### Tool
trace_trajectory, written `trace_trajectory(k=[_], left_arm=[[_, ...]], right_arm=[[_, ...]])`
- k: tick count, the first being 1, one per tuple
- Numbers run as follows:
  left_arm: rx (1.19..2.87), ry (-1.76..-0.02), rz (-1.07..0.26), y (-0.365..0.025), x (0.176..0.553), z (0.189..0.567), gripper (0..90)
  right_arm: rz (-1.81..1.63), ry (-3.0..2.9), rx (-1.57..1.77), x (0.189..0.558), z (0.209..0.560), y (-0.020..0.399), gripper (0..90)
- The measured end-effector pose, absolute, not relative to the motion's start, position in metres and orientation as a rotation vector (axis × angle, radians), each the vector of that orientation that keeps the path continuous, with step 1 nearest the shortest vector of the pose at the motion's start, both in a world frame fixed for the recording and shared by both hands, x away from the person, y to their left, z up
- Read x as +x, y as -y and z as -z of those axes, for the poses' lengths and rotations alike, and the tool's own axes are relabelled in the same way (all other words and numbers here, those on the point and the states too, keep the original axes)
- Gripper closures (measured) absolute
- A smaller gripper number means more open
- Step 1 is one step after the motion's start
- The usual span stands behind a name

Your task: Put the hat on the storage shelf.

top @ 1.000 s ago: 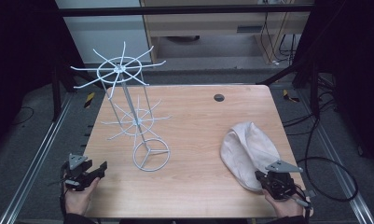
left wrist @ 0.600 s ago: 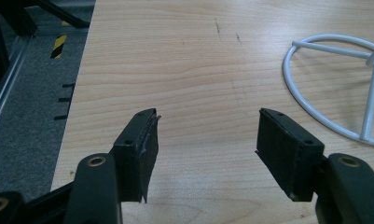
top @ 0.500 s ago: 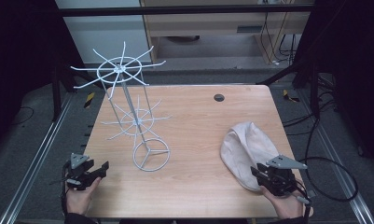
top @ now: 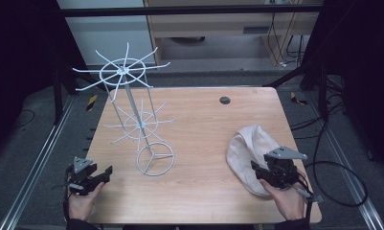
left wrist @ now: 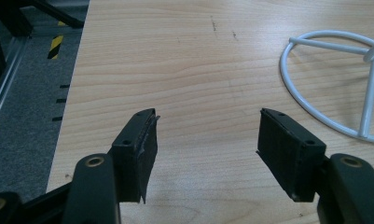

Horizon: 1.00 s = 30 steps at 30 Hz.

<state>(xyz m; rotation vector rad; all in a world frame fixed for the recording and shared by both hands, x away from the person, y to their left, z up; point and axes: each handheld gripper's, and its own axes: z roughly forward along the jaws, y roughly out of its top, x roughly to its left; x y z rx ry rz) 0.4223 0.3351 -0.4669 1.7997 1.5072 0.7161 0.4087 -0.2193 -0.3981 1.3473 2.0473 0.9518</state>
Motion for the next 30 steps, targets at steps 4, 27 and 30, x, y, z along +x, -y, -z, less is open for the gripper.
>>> trace_trajectory(k=[4,27,30], left_arm=[[1.801,-1.512,-0.709,-0.335,0.423,0.468,37.5],[1.814,-1.515,-0.702,-0.336,0.424,0.469,37.4],[1.808,-1.517,-0.702,-0.336,0.424,0.469,37.4]], right_arm=[[-0.942,-2.045,1.348,0.418,0.395,0.216,46.1],[-0.754,-2.16,1.412,0.465,0.412,0.209,53.0],[-0.73,-2.169,1.427,0.469,0.414,0.209,55.6]])
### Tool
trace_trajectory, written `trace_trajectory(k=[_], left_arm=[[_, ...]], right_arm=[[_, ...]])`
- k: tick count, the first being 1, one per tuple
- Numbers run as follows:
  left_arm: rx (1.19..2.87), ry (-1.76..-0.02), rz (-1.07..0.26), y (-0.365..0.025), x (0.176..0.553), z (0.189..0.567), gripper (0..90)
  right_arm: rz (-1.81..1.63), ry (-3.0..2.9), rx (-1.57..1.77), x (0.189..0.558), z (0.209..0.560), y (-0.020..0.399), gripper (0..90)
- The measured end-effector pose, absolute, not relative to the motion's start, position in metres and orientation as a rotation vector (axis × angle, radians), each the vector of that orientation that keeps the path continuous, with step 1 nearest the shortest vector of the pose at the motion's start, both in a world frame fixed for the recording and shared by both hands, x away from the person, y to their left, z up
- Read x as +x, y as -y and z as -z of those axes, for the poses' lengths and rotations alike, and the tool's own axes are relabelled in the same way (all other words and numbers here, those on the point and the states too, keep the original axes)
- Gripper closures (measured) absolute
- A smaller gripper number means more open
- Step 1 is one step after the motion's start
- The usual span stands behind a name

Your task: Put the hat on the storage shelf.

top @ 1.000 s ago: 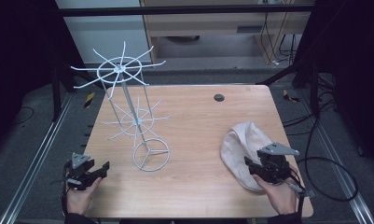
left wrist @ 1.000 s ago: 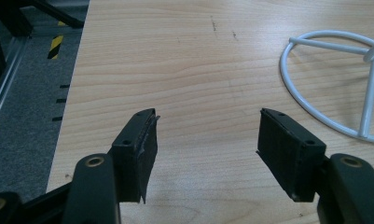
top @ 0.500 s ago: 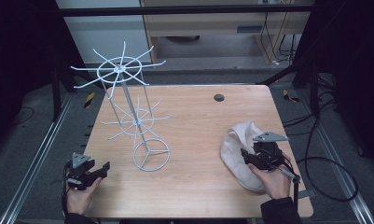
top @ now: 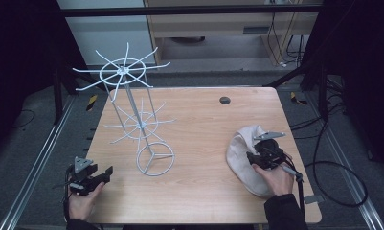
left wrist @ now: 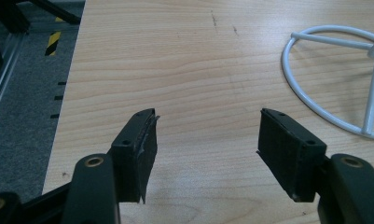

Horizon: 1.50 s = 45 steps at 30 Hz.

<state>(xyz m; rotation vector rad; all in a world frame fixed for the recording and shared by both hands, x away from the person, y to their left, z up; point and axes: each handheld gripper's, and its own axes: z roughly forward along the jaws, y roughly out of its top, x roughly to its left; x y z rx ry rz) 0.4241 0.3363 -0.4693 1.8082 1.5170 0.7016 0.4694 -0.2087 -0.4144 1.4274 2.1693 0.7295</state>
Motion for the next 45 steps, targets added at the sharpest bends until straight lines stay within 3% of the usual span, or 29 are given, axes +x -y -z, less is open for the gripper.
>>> trace_trajectory(k=[13,21,45], left_arm=[[1.815,-1.519,-0.692,-0.336,0.425,0.471,37.3],[1.818,-1.52,-0.691,-0.336,0.425,0.471,37.3],[1.807,-1.512,-0.693,-0.335,0.423,0.469,37.4]], right_arm=[[-0.67,-2.208,1.471,0.478,0.426,0.208,71.8],[-0.622,-2.198,1.468,0.479,0.432,0.204,86.9],[-0.835,-2.098,1.352,0.456,0.403,0.222,88.3]])
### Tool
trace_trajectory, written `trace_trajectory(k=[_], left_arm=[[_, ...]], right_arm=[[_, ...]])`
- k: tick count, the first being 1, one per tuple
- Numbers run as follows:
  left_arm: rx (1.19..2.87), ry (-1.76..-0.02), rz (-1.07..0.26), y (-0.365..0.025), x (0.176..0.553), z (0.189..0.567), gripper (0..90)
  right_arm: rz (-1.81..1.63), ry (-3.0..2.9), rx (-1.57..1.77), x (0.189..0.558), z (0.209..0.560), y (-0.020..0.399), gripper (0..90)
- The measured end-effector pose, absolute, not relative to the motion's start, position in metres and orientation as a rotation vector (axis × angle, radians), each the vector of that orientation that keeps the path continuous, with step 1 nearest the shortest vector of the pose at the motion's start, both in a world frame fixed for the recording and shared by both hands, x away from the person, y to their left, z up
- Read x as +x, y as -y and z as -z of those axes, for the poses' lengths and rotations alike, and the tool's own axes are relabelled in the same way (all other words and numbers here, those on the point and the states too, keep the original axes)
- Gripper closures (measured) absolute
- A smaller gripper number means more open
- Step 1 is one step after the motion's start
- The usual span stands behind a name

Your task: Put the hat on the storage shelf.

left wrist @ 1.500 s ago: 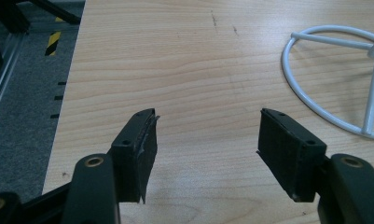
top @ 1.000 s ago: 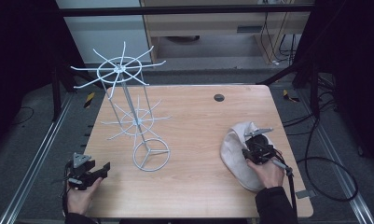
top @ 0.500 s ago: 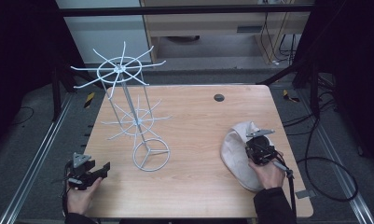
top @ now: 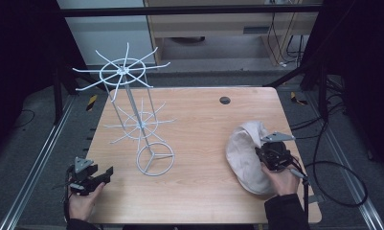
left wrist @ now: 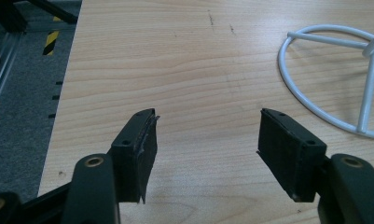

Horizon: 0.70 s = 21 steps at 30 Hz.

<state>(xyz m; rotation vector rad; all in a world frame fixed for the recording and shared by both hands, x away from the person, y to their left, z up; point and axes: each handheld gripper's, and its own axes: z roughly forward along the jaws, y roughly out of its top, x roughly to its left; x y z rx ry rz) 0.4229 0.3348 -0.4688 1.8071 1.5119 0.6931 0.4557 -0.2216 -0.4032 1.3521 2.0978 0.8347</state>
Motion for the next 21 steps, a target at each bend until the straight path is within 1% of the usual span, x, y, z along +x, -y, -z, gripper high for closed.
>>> trace_trajectory(k=[9,21], left_arm=[[1.812,-1.508,-0.694,-0.335,0.423,0.469,37.4],[1.814,-1.505,-0.695,-0.333,0.423,0.469,37.4]], right_arm=[[-1.084,-2.045,1.226,0.441,0.384,0.221,88.3],[-1.29,-1.983,1.075,0.429,0.368,0.215,88.4]])
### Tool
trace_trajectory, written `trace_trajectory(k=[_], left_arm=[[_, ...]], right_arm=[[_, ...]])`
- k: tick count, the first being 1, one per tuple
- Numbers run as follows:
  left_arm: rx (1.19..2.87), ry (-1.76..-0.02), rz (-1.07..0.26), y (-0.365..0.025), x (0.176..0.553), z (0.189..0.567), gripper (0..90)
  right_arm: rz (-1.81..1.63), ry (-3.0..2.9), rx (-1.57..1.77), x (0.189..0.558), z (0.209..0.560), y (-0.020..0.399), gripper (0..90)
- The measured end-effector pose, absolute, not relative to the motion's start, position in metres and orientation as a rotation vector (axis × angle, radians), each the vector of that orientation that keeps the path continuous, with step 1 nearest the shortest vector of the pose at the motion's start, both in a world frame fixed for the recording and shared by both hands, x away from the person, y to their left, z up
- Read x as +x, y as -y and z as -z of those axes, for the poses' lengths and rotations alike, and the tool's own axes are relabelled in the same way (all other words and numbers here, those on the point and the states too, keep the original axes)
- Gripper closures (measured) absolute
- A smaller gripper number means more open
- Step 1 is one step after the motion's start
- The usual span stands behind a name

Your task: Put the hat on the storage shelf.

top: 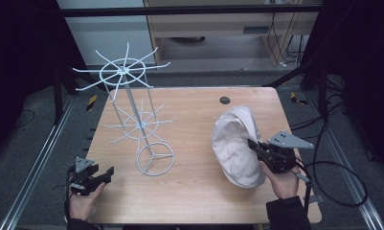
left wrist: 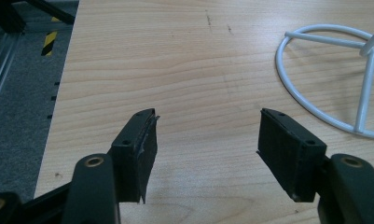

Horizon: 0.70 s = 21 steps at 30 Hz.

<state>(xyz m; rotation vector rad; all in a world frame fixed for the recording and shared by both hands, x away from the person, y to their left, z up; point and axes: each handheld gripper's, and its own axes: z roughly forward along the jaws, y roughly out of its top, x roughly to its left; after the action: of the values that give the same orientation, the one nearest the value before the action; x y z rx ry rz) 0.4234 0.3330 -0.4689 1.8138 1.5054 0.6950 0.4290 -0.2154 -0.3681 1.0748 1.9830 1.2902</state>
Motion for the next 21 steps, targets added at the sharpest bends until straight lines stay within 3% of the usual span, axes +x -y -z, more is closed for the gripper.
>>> trace_trajectory(k=[21], left_arm=[[1.816,-1.506,-0.682,-0.332,0.424,0.47,37.4]], right_arm=[[-1.487,-1.917,0.889,0.41,0.334,0.202,88.4]])
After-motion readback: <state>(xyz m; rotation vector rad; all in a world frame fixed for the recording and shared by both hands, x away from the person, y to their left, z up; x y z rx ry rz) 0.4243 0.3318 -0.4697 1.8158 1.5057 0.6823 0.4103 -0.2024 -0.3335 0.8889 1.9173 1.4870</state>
